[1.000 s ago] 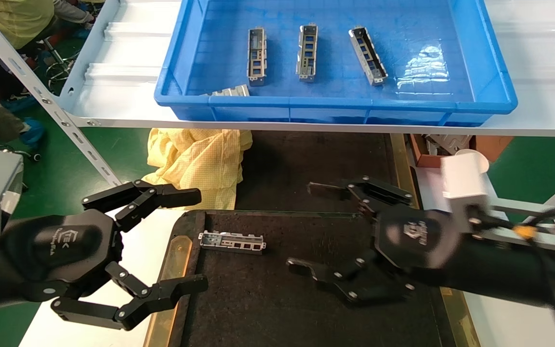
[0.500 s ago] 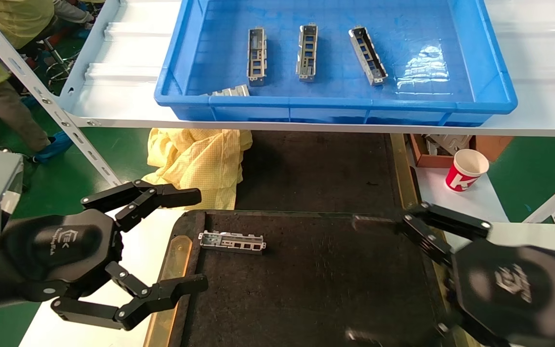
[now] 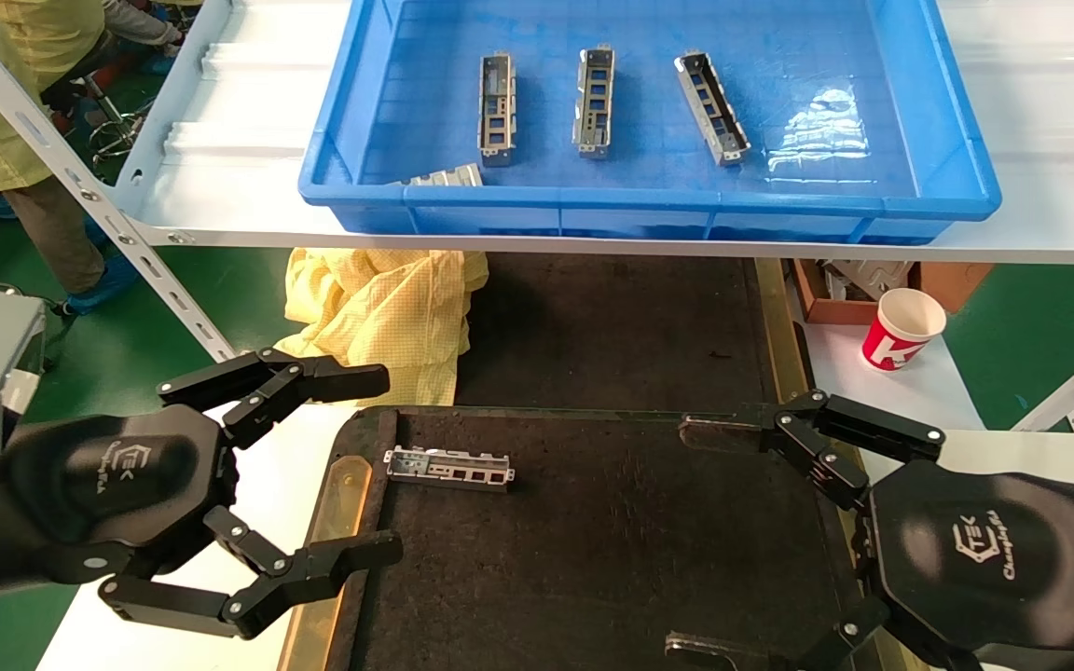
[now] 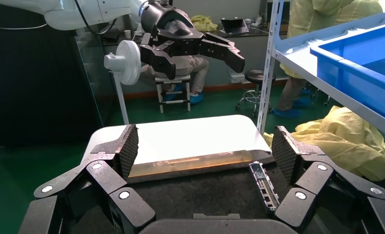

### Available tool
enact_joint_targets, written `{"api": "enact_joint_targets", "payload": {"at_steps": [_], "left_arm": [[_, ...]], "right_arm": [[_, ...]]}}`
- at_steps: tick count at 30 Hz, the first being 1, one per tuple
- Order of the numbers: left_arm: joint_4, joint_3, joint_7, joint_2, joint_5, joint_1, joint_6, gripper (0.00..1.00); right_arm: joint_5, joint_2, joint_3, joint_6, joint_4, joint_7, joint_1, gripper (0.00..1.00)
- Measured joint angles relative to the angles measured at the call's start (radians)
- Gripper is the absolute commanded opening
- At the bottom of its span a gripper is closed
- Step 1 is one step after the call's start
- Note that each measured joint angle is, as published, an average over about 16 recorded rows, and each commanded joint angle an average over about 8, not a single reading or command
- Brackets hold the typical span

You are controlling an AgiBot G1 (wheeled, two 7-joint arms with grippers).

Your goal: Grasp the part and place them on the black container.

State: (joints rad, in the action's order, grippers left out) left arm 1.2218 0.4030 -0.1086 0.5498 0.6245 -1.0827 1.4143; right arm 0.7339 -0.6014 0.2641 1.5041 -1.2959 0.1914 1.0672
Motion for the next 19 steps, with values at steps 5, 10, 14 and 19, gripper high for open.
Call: {"api": "enact_joint_targets", "payload": {"at_steps": [5,10,14,19], "left_arm": [[0.000,0.000,0.000,0.000,0.000,0.000,0.000,1.00],[0.000,0.000,0.000,0.000,0.000,0.000,0.000,1.00],[0.000,0.000,0.000,0.000,0.000,0.000,0.000,1.00],[0.000,0.000,0.000,0.000,0.000,0.000,0.000,1.00]], "right_arm": [[0.000,-0.004,0.006,-0.003,0.005,-0.002,0.003,1.00],[-0.001,-0.007,0.010,-0.006,0.008,-0.003,0.005,1.00],[-0.001,-0.008,0.012,-0.007,0.009,-0.004,0.006,1.00],[-0.001,-0.009,0.014,-0.008,0.010,-0.004,0.006,1.00]]}}
